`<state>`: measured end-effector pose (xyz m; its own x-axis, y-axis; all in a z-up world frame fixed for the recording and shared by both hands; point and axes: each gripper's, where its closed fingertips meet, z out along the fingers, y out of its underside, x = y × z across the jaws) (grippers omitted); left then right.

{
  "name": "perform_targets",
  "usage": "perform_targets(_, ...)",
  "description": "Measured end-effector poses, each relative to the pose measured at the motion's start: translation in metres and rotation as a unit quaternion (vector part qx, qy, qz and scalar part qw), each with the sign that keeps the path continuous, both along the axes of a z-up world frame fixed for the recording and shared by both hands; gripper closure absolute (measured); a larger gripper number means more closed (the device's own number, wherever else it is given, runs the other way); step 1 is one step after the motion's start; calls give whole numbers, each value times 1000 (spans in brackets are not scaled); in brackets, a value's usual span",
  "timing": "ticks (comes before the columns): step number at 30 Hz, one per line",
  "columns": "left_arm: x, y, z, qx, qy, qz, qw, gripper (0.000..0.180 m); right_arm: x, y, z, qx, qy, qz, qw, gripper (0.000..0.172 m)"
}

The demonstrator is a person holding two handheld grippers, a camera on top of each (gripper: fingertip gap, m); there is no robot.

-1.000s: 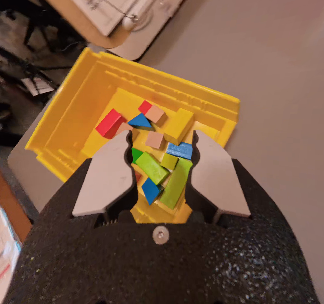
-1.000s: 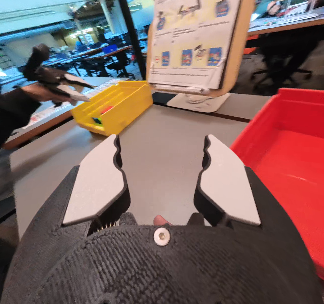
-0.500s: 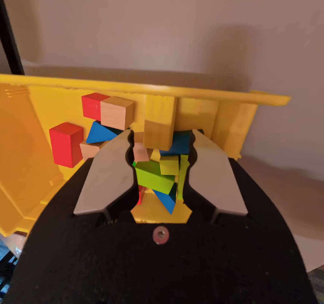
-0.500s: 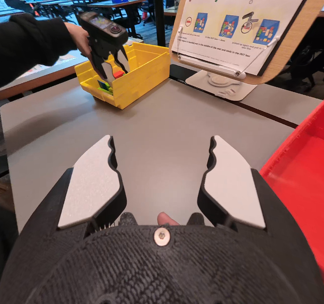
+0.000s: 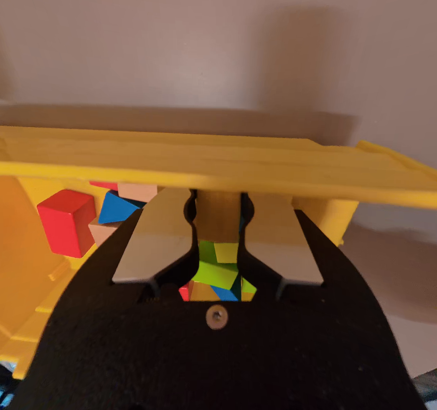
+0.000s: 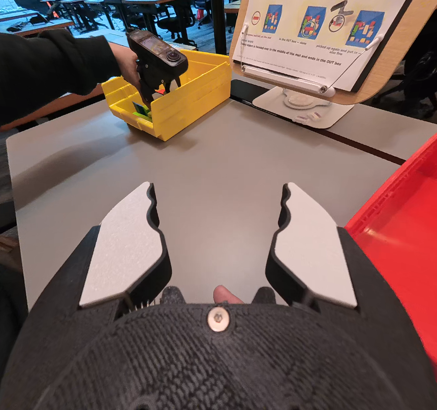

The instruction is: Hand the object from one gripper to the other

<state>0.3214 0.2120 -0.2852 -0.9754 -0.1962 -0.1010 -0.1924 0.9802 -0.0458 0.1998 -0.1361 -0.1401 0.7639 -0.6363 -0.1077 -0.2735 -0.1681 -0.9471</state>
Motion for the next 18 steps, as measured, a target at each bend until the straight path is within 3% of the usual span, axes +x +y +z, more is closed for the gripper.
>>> perform_targets(4,-1,-1,25,-24,-53,-11,998,146,0,3,1,11,3,0,1000,73)
perform_targets(10,-8,-12,117,-75,-210,6,975,146,2,12,6,30,7,-13,999,74)
perform_targets(14,-36,-55,161,-145,-290,-28,946,146,-3,30,8,43,7,4,999,76)
perform_targets(18,-74,-118,181,-274,-303,-63,911,146,-16,58,13,98,22,57,993,80)
